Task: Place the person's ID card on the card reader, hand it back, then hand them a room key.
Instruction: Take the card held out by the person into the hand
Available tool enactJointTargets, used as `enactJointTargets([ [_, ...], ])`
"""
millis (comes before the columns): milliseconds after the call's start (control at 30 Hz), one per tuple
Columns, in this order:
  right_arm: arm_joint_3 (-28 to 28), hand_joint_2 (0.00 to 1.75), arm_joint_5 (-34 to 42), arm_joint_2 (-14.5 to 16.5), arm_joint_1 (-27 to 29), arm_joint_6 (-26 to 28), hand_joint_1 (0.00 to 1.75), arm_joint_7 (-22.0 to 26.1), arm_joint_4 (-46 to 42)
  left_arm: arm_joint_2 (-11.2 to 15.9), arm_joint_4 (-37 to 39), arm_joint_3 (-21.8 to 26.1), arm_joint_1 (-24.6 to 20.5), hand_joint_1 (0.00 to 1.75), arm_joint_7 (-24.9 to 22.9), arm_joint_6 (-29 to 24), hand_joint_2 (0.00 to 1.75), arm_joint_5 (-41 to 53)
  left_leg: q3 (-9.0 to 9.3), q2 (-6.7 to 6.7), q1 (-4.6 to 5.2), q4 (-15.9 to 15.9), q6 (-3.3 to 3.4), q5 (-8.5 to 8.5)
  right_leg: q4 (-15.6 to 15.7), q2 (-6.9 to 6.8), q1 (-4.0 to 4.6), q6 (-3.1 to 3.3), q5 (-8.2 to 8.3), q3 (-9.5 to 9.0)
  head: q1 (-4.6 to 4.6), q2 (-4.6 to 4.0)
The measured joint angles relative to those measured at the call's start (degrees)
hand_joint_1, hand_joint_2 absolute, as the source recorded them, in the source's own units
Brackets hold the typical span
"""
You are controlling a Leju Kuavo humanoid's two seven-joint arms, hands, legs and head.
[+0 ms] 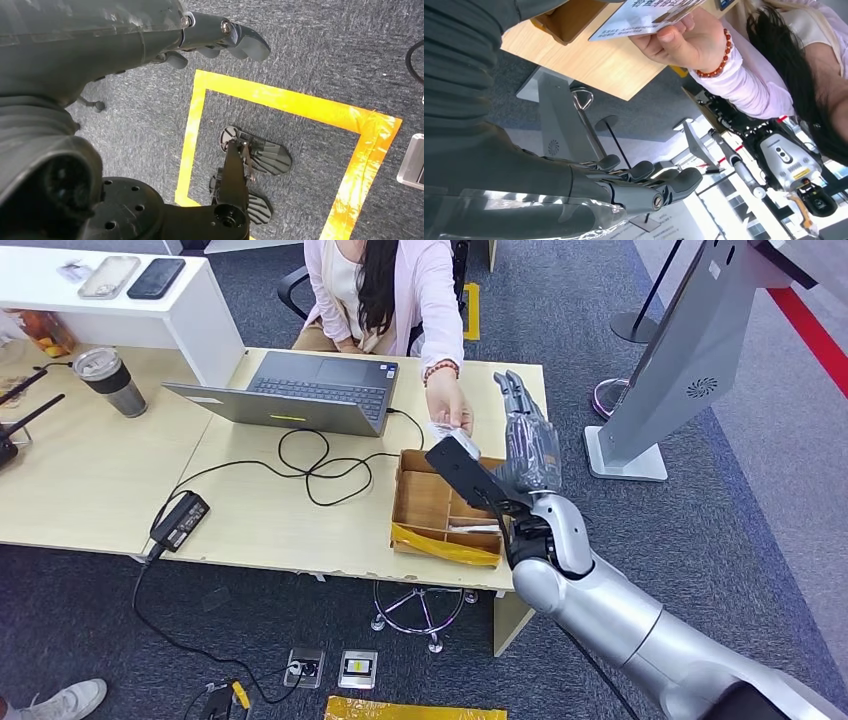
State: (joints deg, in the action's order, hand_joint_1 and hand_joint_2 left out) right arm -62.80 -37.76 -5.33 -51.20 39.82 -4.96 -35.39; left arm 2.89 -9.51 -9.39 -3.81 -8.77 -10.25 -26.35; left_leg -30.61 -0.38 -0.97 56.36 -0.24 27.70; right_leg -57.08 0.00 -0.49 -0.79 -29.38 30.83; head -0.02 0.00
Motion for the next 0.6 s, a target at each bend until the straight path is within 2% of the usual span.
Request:
enactJointTargets([
  [467,2.7,1.75,-6.0,1.0,1.0,0.0,0.01,-1.3,1.1,0.2,0.0,-1.1,0.0,0.00,0.5,0.3,0.00,-0.7,0.00,0.01,0.00,0.0,0.00,0.00,0.0,0.01,0.00,0.00,0.00,0.00,0.00,0.00],
  [600,3.5,1.75,-7.5,1.2,1.3,0.0,1.73,-1.2,1.2,0.2,0.0,-1.2,0.0,0.00,0.5,0.5,0.00,-0.7,0.00,0.01,0.00,0.0,0.00,0.00,0.0,0.00,0.00,0.00,0.00,0.00,0.00,0.00],
])
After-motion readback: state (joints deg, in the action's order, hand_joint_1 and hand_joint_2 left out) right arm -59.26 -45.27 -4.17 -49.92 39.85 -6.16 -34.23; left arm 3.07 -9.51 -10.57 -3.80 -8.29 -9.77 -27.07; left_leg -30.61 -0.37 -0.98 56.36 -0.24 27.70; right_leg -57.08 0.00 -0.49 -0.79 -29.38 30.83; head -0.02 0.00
